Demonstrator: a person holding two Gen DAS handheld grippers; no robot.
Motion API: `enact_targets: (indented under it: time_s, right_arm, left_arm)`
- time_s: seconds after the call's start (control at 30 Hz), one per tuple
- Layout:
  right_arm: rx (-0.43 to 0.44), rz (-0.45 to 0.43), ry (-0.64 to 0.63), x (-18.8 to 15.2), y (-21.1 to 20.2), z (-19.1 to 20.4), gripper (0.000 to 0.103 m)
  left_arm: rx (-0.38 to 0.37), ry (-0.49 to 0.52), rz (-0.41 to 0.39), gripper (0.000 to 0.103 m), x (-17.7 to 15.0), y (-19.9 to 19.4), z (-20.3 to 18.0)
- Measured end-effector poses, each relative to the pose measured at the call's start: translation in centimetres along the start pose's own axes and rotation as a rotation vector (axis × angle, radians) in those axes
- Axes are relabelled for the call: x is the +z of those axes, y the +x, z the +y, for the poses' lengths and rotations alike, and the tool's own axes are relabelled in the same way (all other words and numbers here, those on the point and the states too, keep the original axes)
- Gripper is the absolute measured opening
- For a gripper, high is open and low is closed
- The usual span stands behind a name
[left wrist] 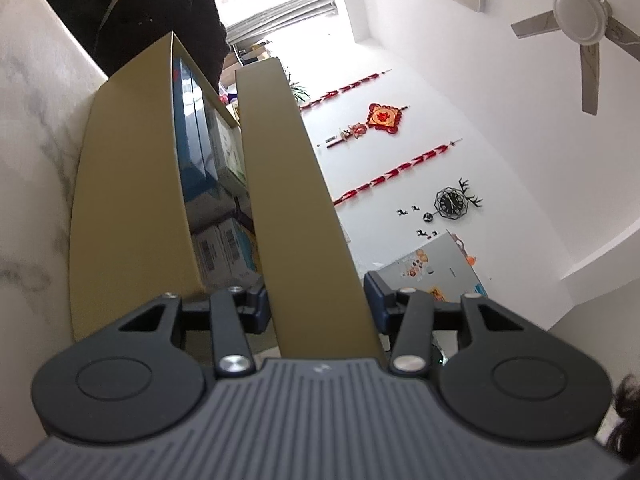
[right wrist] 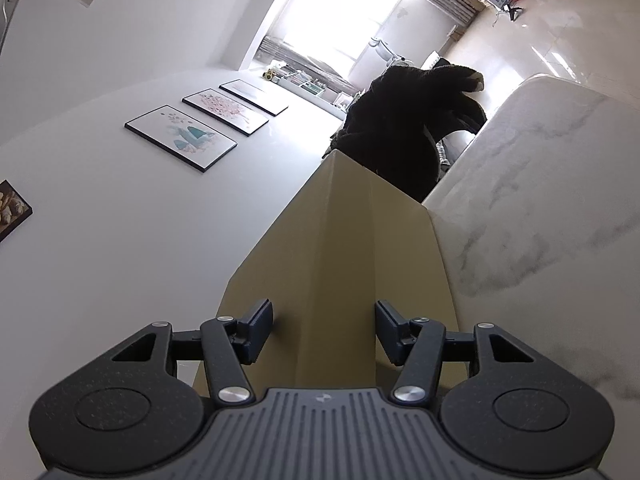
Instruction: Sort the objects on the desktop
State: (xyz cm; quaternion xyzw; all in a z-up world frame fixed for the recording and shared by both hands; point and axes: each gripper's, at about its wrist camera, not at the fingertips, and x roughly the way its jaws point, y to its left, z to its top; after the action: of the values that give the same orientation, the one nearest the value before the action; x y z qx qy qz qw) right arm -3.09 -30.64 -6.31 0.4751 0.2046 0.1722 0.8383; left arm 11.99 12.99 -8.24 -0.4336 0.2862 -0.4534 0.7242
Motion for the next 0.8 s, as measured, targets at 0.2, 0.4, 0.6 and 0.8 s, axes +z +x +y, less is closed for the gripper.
enact_targets:
  time_s: [0.2, 0.4, 0.6, 0.8]
  right_arm:
    - [0.001, 0.018, -0.004, 1.5, 2.0, 0.6, 0.059]
    - [-0.015, 0.027, -0.003, 3.1, 3.8, 1.1, 0.059]
    - [-0.027, 0.036, 0.016, 4.1, 5.4, 0.7, 0.059]
    - [-0.044, 0.048, 0.038, 4.3, 6.6, -0.1, 0.059]
  left_arm:
    - [0.005, -0.017, -0.026, 0.044, 1.4, 0.4, 0.1]
    - [0.027, -0.033, -0.046, 0.044, 2.2, 1.0, -0.1]
    - [0.064, -0.042, -0.061, 0.045, 3.1, 1.4, 0.4]
    - [0.1, -0.035, -0.067, 0.046, 3.5, 1.6, 0.5]
